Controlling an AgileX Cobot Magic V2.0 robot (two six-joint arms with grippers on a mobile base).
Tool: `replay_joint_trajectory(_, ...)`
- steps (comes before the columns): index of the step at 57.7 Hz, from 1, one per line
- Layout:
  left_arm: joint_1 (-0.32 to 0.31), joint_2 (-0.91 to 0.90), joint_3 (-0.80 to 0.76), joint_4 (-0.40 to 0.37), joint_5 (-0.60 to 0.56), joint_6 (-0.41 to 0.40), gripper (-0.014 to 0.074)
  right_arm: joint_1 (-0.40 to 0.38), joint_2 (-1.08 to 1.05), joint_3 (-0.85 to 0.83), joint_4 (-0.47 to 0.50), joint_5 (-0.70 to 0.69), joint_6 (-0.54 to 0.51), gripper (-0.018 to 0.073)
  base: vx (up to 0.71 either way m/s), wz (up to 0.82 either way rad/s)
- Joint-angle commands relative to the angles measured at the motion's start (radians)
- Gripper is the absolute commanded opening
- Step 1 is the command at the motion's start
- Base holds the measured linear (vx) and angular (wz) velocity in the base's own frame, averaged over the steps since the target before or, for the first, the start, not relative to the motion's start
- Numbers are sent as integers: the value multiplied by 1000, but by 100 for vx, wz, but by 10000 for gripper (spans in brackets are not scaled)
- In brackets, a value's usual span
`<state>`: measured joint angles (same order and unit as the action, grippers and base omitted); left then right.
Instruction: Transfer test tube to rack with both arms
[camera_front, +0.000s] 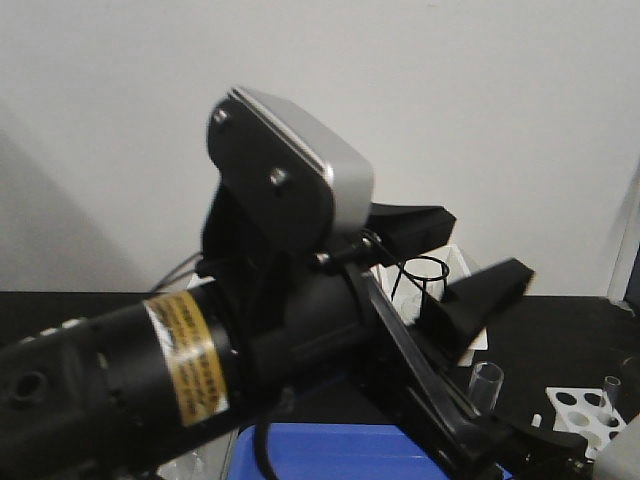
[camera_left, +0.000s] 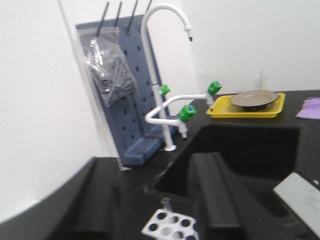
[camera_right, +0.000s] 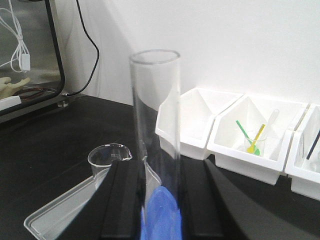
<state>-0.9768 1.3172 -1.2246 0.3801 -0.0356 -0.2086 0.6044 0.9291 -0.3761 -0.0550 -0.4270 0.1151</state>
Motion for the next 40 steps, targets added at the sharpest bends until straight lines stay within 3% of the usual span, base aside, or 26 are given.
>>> replay_joint_trajectory(1, 15, -60, -31, -9, 52, 31, 209, -2, -5, -34, 55, -81, -46, -12, 0, 0)
replay_joint_trajectory(7, 36, -68, -31, -9, 163, 28, -5, -35, -5, -34, 156, -82, -188, -11, 0, 0)
replay_joint_trajectory(15, 42, -68, -31, -9, 237, 18, -9, -144, -5, -34, 329, -92, -375, -7, 0, 0)
replay_joint_trajectory(21, 42, -68, -31, -9, 239, 17, -8, -247, -5, -34, 376, -93, -489, -7, 0, 0)
replay_joint_trajectory(31, 42, -67, -31, -9, 239, 10, -6, -422, -5, -34, 368, -98, -490, -7, 0, 0)
replay_joint_trajectory(40, 42, -67, -31, -9, 240, 10, -6, -518, -5, -34, 368, -118, -460, -7, 0, 0)
